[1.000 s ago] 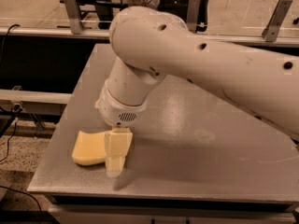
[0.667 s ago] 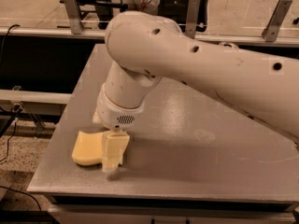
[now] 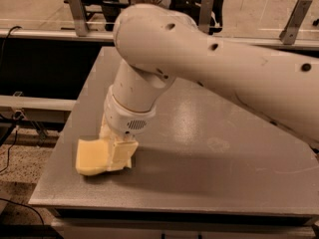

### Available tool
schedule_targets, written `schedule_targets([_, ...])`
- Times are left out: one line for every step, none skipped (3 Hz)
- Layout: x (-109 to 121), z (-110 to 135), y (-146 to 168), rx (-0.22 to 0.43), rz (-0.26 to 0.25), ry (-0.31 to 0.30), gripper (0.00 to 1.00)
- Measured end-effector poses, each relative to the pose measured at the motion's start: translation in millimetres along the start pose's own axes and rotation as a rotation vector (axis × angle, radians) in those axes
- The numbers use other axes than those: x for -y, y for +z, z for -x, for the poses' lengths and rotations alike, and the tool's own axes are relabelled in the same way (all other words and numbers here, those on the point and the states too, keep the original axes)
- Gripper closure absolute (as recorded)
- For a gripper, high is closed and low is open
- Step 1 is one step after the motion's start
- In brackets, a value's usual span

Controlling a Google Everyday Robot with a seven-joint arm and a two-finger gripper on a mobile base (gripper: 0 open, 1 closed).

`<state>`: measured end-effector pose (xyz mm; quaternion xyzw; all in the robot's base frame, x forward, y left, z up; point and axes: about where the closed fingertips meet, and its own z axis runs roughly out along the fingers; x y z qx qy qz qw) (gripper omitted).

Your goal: Pick sponge

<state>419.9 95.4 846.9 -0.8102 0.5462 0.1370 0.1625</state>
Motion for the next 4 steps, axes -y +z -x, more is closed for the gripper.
schedule_targets([0.3,1.7,-29.0,0.02,-0.027,-0.027,0.92])
schedule_targets([4.2,2.1,-61.4,0.032,-0.04,-0.082,1.0])
schedule_targets([20.4,-7.3,-107.5,0.057,-0.039,-0.136,1.0])
schedule_targets([21.9,-7.1,-111.4,0.06,-0.044,-0.138,1.0])
